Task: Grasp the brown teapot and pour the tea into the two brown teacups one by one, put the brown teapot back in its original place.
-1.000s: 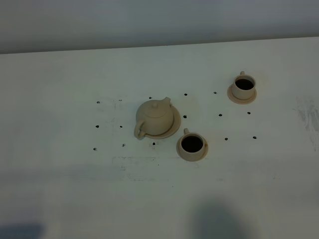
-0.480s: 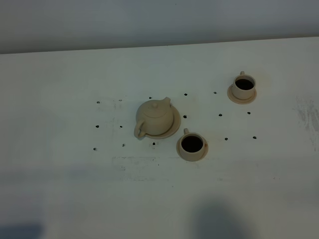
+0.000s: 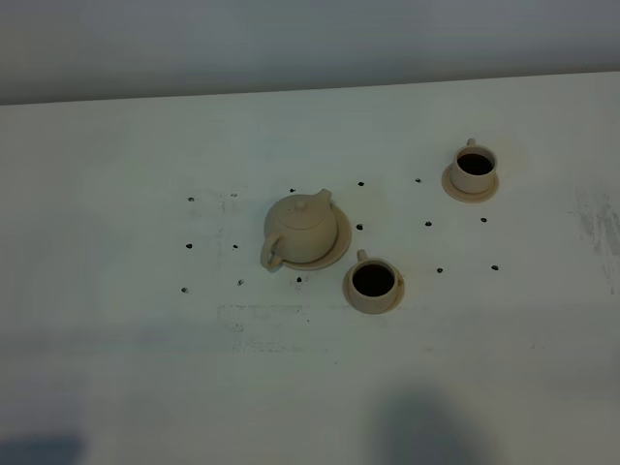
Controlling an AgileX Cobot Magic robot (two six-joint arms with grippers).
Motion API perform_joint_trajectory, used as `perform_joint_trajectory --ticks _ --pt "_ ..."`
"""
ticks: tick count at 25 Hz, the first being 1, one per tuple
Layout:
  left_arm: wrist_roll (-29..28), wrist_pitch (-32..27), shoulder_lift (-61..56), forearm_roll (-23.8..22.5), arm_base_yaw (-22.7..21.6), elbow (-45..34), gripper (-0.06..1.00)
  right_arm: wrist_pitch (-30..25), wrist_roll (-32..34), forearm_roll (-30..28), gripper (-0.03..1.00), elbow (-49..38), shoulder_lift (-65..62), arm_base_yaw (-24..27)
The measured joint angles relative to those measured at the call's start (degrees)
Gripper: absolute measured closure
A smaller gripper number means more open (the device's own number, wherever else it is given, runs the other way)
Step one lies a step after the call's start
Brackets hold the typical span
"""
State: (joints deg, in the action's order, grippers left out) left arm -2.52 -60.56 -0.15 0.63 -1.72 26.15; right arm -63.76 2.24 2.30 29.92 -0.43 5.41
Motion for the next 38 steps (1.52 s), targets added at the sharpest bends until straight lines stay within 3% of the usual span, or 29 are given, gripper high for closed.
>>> perform_joint_trajectory --ticks 26,33,38 --pt "0.0 -0.1 0.0 0.0 0.0 0.0 0.54 0.0 -1.0 -1.3 0.5 0.0 0.0 0.0" --pt "0.0 -0.1 0.0 0.0 0.0 0.0 0.54 0.0 -1.6 -1.7 0.5 0.0 0.0 -5.4" --pt "0.0 -0.1 0.0 0.0 0.0 0.0 0.54 0.0 -1.6 -1.7 0.5 0.0 0.0 -6.1"
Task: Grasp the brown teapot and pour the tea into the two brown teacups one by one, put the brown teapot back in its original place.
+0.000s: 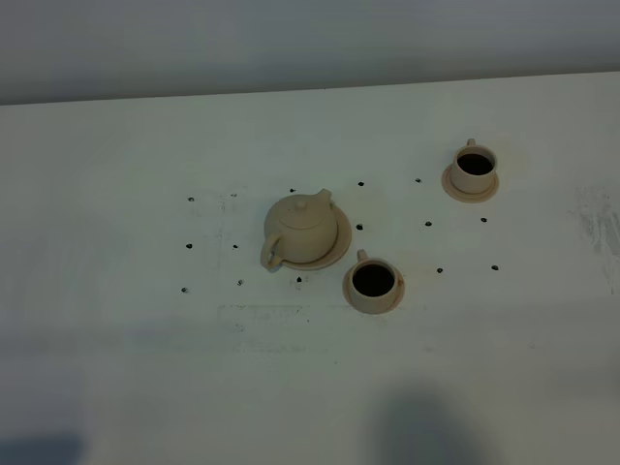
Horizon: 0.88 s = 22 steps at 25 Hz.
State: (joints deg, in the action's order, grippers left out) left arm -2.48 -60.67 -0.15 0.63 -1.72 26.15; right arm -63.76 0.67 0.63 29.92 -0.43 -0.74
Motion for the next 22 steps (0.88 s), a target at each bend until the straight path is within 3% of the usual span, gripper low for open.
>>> perform_joint_trajectory --ticks 22 --pt "0.0 0.0 0.0 0.0 0.0 0.0 0.54 0.0 0.1 0.0 0.5 0.0 0.0 0.0"
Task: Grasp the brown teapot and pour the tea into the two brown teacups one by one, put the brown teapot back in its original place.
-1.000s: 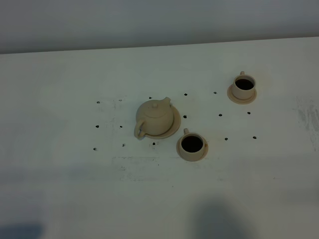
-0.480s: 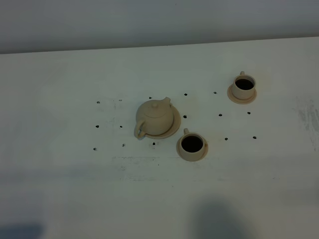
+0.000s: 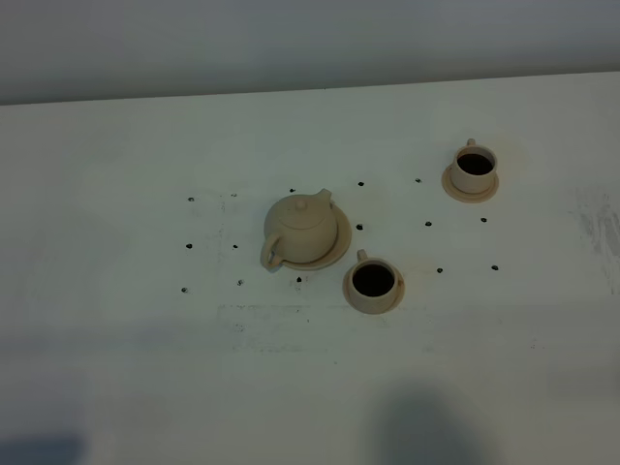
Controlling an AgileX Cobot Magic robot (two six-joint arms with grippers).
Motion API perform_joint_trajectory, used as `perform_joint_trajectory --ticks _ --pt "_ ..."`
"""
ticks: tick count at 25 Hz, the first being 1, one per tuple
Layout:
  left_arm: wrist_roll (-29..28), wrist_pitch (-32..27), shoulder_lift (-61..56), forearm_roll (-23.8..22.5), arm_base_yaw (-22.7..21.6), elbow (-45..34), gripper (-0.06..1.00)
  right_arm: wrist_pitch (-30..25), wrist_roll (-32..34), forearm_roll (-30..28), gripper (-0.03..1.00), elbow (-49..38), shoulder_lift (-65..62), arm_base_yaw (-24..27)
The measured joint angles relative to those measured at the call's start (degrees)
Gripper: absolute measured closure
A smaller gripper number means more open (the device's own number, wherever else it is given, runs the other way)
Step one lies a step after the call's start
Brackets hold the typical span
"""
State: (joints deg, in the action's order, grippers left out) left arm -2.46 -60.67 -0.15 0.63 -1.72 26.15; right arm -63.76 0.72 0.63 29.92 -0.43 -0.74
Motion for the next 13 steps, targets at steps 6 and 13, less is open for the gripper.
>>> perform_joint_trajectory --ticks 6,13 --pt "0.0 0.0 0.0 0.0 0.0 0.0 0.54 0.0 0.0 0.0 0.5 0.0 0.0 0.0" --pt "0.0 0.0 0.0 0.0 0.0 0.0 0.54 0.0 0.0 0.0 0.5 0.0 0.0 0.0"
